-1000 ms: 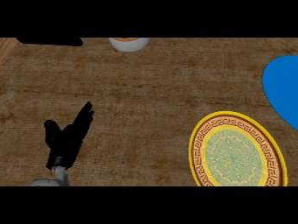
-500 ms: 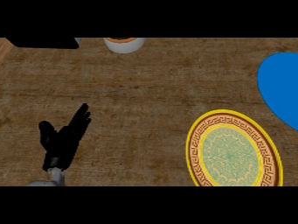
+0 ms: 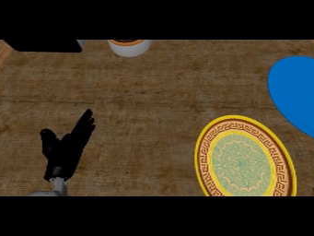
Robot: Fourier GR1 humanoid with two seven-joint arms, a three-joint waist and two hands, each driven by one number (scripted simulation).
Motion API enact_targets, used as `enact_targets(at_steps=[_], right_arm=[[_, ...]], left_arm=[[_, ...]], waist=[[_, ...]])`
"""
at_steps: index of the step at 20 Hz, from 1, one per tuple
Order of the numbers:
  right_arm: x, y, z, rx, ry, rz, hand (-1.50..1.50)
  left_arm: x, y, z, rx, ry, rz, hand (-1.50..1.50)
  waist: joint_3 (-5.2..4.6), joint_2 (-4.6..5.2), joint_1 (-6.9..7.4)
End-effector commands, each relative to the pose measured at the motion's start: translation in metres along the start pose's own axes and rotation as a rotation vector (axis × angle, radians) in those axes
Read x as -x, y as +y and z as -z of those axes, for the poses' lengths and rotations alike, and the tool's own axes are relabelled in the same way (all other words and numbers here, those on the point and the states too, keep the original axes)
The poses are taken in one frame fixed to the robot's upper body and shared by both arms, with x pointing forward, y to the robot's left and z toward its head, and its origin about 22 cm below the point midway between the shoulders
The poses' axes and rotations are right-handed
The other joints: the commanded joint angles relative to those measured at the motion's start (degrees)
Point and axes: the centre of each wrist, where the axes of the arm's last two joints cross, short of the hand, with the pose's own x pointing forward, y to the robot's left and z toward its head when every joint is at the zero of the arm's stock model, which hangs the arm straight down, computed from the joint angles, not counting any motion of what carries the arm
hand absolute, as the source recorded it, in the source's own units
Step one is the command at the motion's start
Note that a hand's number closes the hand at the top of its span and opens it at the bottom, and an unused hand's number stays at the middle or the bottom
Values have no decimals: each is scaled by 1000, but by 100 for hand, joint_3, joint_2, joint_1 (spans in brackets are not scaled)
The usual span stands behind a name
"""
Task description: Pick the cupcake from the plate and place it in the plate
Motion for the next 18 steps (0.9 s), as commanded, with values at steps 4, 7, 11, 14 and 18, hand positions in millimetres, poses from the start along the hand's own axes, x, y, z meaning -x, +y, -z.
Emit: enact_targets(at_steps=[4,7,11,14,18], right_arm=[[12,2,-28,131,71,251,-150],[5,-6,-63,57,104,320,-150],[10,-20,-93,-43,59,388,-150],[24,-38,-121,-142,43,396,-150],[27,-37,-132,-175,37,380,-150]], left_arm=[[4,7,-1,-17,62,-6,0],[7,12,4,-30,58,-15,0],[7,3,-1,-46,76,-15,0],[17,2,-5,-29,69,-23,0],[5,-4,3,-40,54,-9,0]], waist=[[-36,-34,-95],[-42,-65,-189],[-43,-86,-215],[-52,-100,-227],[-54,-80,-185]])
